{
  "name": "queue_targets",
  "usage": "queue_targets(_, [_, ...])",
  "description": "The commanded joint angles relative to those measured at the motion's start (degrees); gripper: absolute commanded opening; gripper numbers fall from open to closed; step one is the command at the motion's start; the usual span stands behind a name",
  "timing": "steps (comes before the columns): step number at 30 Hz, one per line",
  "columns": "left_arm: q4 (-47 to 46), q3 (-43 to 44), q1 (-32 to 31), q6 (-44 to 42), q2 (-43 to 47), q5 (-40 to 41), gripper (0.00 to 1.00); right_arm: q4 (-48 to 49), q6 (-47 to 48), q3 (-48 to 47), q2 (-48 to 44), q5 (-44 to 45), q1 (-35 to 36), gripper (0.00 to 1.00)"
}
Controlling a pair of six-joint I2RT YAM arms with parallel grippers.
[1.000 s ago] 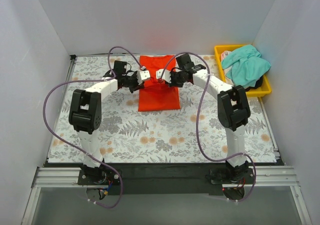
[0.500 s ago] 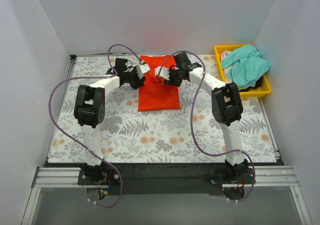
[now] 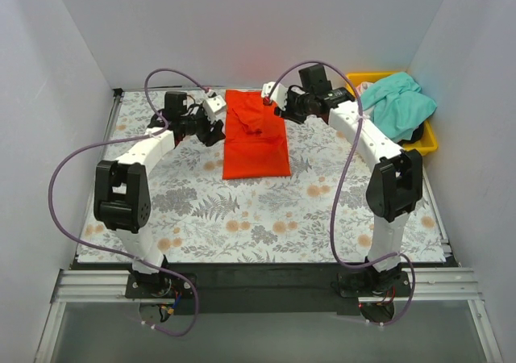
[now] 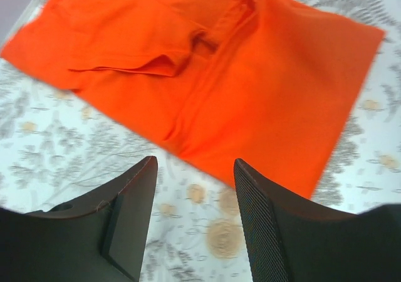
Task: Fold and stack the t-shirts
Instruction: Fold the tshirt
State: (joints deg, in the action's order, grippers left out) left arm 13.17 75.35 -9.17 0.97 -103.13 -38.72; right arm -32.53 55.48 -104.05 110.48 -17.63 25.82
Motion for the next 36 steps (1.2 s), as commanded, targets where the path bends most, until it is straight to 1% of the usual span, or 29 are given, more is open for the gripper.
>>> queue_targets(1, [3.8, -1.3, -0.8, 5.2, 1.5, -3.7, 0.51, -7.2, -10.2, -2.6, 4.1, -6.3, 1.6, 0.34])
queue_targets(4, [8.3, 1.5, -1.0, 9.6, -1.1, -5.9, 0.53, -9.0, -17.1, -4.7, 7.9, -8.9, 1.4, 0.34])
queue_targets(5, [9.1, 2.1, -0.9, 12.8, -1.9, -6.4, 0.54, -8.7, -18.0, -3.7, 8.3, -10.3, 1.4, 0.34])
queue_targets(10, [16.3, 7.9, -1.3, 19.6, -10.6, -7.3, 0.54, -8.9, -23.9, -3.8, 13.7, -12.1, 1.3, 0.33])
queue_targets(11, [17.7, 10.6, -1.4, 20.8, -12.0, -7.2, 0.54, -8.8, -24.3, -4.0, 14.7, -11.9, 1.2, 0.32])
queue_targets(12, [18.9, 11.7, -1.6, 21.4, -14.9, -7.3, 0.53, -8.6, -24.6, -4.7, 16.2, -12.0, 1.0, 0.32])
queue_targets(15, [23.7, 16.5, -1.9, 21.9, -19.1, -6.2, 0.53, -8.9, -27.0, -6.1, 19.5, -11.5, -0.1, 0.31])
queue_targets(16, [28.3, 18.1, -2.1, 21.2, -22.1, -5.8, 0.52, -8.9, -27.7, -6.7, 20.3, -11.5, -0.5, 0.31])
queue_targets(18, [31.3, 20.7, -2.3, 20.6, -24.4, -4.3, 0.51, -9.3, -28.5, -5.9, 21.4, -11.1, -0.7, 0.31])
queue_targets(20, [33.3, 20.5, -2.3, 20.4, -25.1, -3.1, 0.51, -9.1, -28.6, -2.4, 21.3, -11.0, -0.7, 0.31])
queue_targets(22, [33.6, 17.8, -2.3, 19.5, -24.1, -2.5, 0.5, -9.0, -28.9, 0.3, 20.6, -11.2, -0.7, 0.3])
queue_targets(24, [34.2, 15.7, -2.4, 18.7, -21.6, -2.2, 0.5, -9.0, -28.8, 4.6, 18.6, -11.5, -0.6, 0.3])
queue_targets(26, [35.5, 11.8, -2.8, 17.1, -18.4, -2.1, 0.5, -9.0, -28.9, 8.9, 16.6, -12.5, -0.3, 0.3])
queue_targets(29, [37.1, 5.5, -3.2, 15.3, -14.4, -2.0, 0.5, -8.9, -29.6, 14.3, 11.6, -14.3, 1.0, 0.3])
queue_targets(30, [37.8, 3.0, -3.4, 14.6, -11.9, -2.2, 0.5, -8.9, -30.5, 17.9, 8.9, -15.0, 1.8, 0.3])
queue_targets(32, [38.4, 0.2, -3.6, 14.2, -9.0, -2.5, 0.5, -8.9, -31.4, 21.1, 5.9, -17.1, 2.5, 0.31])
queue_targets(33, [38.9, -0.7, -3.6, 13.7, -6.0, -2.8, 0.5, -9.0, -31.7, 23.5, 3.0, -17.5, 2.7, 0.31])
queue_targets(35, [38.6, -3.8, -3.6, 13.0, -2.7, -4.1, 0.5, -9.1, -32.9, 24.7, 0.3, -18.3, 2.7, 0.32])
queue_targets(36, [38.1, -4.5, -3.5, 12.4, -0.8, -4.1, 0.51, -9.4, -33.2, 25.0, -2.5, -18.7, 2.7, 0.32])
